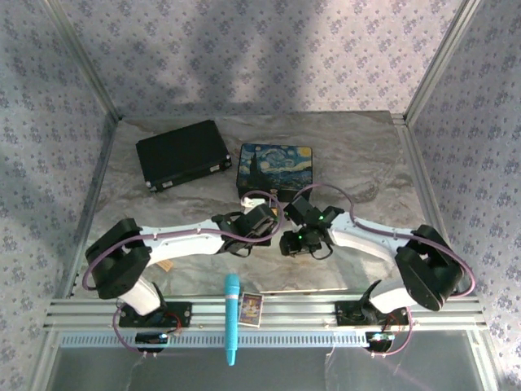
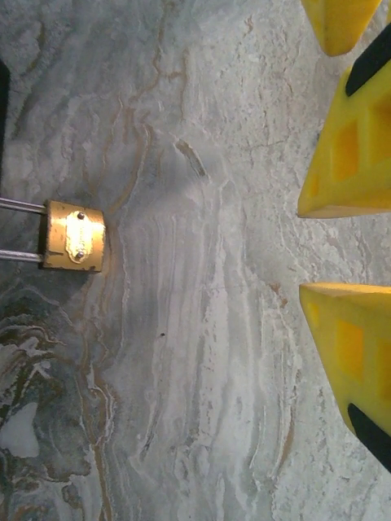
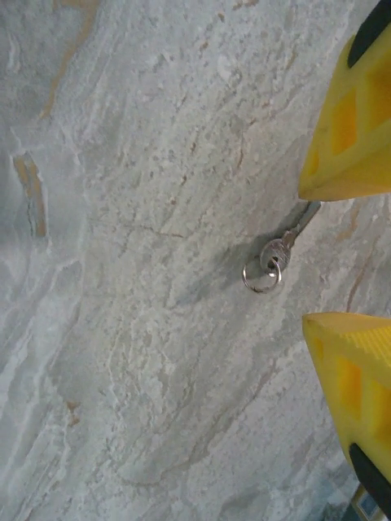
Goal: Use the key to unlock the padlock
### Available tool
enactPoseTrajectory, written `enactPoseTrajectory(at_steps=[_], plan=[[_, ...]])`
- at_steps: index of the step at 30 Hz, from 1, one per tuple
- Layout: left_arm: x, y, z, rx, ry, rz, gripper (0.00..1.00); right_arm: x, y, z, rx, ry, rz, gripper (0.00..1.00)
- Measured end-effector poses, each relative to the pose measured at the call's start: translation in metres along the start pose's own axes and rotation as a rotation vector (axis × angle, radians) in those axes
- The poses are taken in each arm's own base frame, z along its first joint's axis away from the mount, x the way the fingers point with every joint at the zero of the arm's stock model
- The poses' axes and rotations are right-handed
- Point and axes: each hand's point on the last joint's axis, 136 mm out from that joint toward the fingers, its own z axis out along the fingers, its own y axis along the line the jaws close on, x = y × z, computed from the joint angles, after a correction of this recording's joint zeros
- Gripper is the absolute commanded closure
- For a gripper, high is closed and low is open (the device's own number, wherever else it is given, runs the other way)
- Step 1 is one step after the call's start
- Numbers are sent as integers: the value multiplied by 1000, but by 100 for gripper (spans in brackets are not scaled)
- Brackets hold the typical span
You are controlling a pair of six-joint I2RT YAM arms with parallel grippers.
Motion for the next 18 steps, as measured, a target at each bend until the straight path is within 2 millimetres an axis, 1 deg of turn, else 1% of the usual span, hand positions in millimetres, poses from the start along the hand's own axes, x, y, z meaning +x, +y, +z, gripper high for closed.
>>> enactPoseTrajectory(at_steps=[4,9,12,15,18], plan=[[2,0,3,-6,8,2,72,3,-5,6,-4,-4,-11,60],[1,1,3,-8,5,2,73,5,7,7,3,-11,-126,57],[0,2,3,-13,-4,-4,73,-3,10,8,45,-24,-161,57],[-4,6,-3,-16,-30,-28,73,-8,6,12,96,-30,-173,58],[-7,16,-11,-13,-53,-63,73,-7,7,16,123,-21,-196,58]])
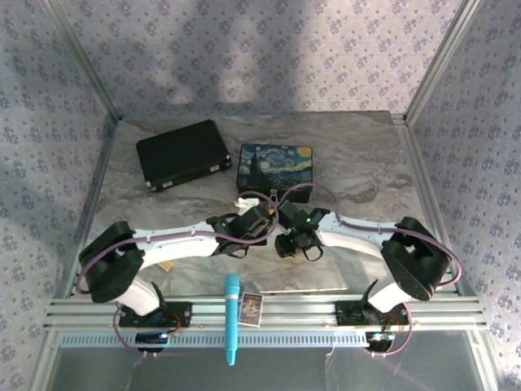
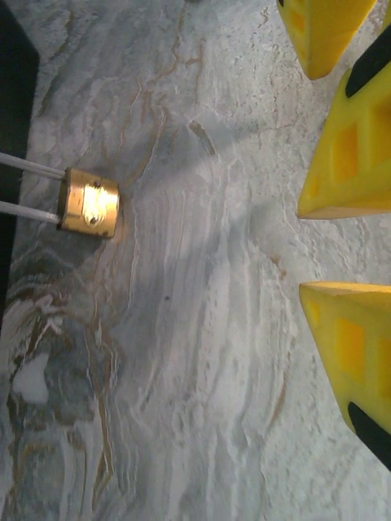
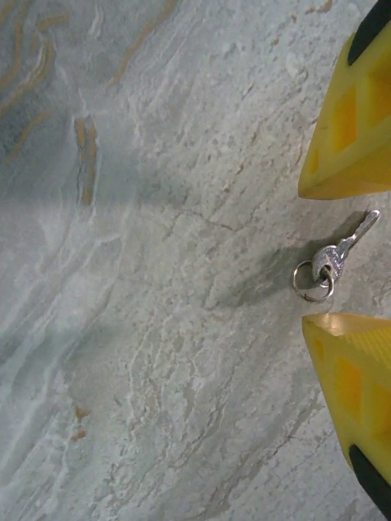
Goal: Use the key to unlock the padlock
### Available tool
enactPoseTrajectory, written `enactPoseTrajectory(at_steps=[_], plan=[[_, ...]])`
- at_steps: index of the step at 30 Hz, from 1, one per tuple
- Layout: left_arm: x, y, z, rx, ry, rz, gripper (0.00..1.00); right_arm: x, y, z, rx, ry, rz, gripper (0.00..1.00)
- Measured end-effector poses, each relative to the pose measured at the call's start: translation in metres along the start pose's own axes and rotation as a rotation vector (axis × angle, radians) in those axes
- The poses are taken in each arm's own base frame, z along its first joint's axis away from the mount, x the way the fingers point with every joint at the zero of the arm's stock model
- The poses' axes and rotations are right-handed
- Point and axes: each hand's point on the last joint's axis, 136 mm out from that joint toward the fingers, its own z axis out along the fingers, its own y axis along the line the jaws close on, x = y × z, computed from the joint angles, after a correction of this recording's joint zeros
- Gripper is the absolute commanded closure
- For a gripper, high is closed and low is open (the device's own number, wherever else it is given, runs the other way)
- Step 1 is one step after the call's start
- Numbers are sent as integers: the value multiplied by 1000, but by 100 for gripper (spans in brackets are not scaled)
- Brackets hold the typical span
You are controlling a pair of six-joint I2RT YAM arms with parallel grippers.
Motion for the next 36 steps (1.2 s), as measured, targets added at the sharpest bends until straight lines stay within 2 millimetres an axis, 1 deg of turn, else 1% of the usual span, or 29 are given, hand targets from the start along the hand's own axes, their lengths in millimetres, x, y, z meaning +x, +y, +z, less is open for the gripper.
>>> enactPoseTrajectory(at_steps=[3,6,8,12,17,18,21,22,25,30,33,36], plan=[[-5,11,-5,-7,-20,-37,73,-2,8,6,21,13,-32,59],[-8,21,-6,-24,-32,-60,73,-3,11,12,43,23,-51,60],[-6,25,-5,-31,-29,-64,72,-2,9,15,74,35,-62,61],[-2,29,-5,-39,-24,-71,72,-2,6,15,133,44,-81,63],[-3,31,-5,-44,-29,-78,72,4,-1,13,191,62,-94,69],[-3,31,-5,-45,-29,-79,72,5,-2,12,198,63,-95,71],[-3,31,-5,-46,-33,-82,72,7,-3,12,210,66,-87,90],[-4,31,-5,-47,-35,-82,72,7,-3,12,210,64,-85,94],[-5,31,-6,-44,-38,-83,72,7,-3,12,202,59,-77,99],[-7,30,-9,-37,-44,-87,72,4,-6,10,155,45,-34,100],[-10,30,-11,-31,-52,-95,72,-4,-14,3,116,19,23,100],[-12,29,-13,-27,-56,-98,72,-15,-20,-10,90,-23,50,92]])
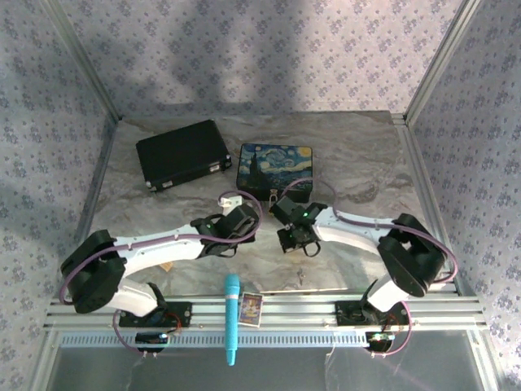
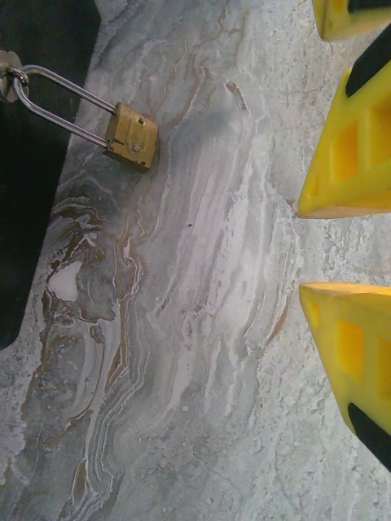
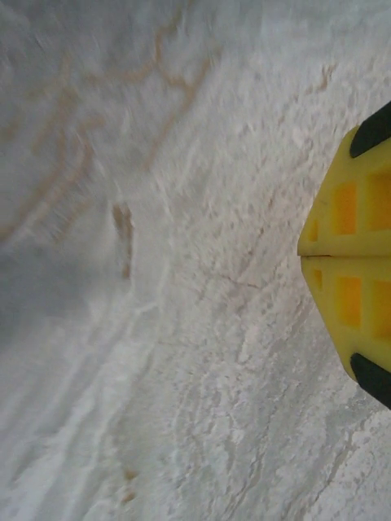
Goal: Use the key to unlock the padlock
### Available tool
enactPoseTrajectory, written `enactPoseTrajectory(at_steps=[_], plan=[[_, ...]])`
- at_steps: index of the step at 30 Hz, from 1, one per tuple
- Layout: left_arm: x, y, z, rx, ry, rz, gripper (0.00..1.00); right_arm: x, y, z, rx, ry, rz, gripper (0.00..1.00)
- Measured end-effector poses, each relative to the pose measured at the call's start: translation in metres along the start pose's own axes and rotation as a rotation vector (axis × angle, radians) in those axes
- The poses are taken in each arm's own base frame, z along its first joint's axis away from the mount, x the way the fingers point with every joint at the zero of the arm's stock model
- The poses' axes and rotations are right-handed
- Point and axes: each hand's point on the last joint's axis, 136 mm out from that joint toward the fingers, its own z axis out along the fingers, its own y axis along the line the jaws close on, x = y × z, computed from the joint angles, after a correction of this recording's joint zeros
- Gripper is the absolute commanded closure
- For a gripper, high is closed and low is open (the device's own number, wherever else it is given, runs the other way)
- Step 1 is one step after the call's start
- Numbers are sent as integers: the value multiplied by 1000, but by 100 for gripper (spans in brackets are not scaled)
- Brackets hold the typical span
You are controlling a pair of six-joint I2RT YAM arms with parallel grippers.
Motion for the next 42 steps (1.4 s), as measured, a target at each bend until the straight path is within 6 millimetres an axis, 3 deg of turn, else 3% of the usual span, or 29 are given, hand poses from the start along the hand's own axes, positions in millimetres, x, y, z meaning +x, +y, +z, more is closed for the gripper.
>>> enactPoseTrajectory(at_steps=[5,10,21,35,42], plan=[[-2,1,-1,1,-5,-4,72,7,-2,-17,-31,-1,-44,74],[-3,1,-2,3,-10,-7,72,44,-3,-23,-56,67,-69,55],[-2,2,-2,1,-8,-6,72,95,5,-25,-13,196,-22,54],[3,10,-1,-4,-5,-16,72,115,11,-10,30,262,52,55],[4,12,-1,-6,-8,-22,72,116,6,-3,81,267,60,59]])
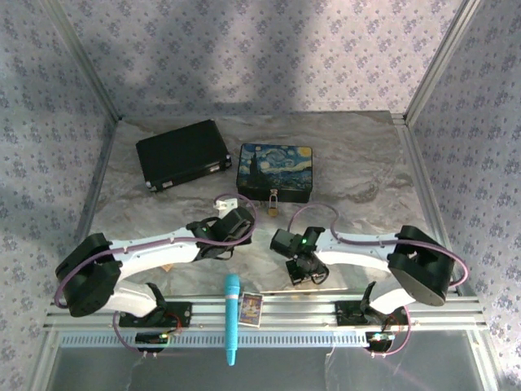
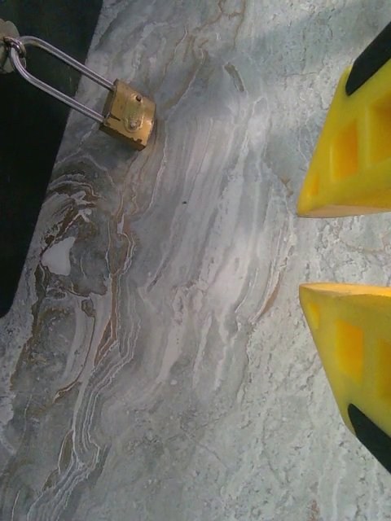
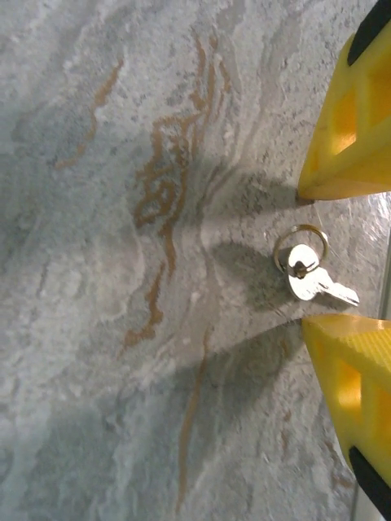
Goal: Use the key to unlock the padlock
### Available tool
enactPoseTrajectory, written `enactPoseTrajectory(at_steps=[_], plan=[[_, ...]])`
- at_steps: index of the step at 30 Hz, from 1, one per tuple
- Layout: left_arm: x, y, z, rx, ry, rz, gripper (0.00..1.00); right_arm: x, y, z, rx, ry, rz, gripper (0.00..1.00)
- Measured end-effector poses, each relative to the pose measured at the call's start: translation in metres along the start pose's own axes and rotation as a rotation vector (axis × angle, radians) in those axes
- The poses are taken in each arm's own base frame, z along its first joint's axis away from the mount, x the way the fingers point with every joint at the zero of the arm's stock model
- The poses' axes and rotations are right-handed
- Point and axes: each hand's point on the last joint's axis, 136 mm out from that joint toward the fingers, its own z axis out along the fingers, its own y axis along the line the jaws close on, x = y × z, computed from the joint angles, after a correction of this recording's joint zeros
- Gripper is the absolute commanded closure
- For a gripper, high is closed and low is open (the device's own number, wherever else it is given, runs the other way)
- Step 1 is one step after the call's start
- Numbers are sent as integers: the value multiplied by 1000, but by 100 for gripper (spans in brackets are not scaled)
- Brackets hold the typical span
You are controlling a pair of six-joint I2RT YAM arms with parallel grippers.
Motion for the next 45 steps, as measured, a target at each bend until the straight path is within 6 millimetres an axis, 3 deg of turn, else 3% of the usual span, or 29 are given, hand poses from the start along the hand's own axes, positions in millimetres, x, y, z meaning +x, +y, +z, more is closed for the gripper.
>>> enactPoseTrajectory(at_steps=[4,9,20,31,39,41,45], plan=[[0,0,0,0,0,0,72,-3,1,0,11,1,2,65],[1,2,1,-4,1,1,72,-7,3,0,20,2,-3,81],[4,10,3,-27,-2,0,72,-15,2,-2,8,-16,-7,99],[3,10,3,-28,-5,0,72,-45,2,-9,-38,-111,4,100],[-3,6,-3,-1,-22,-31,71,-74,5,-39,-130,-263,34,100],[-4,5,-3,7,-18,-53,68,-80,5,-45,-147,-298,47,100],[-6,-6,-1,88,23,-223,43,-99,7,-65,-200,-401,71,100]])
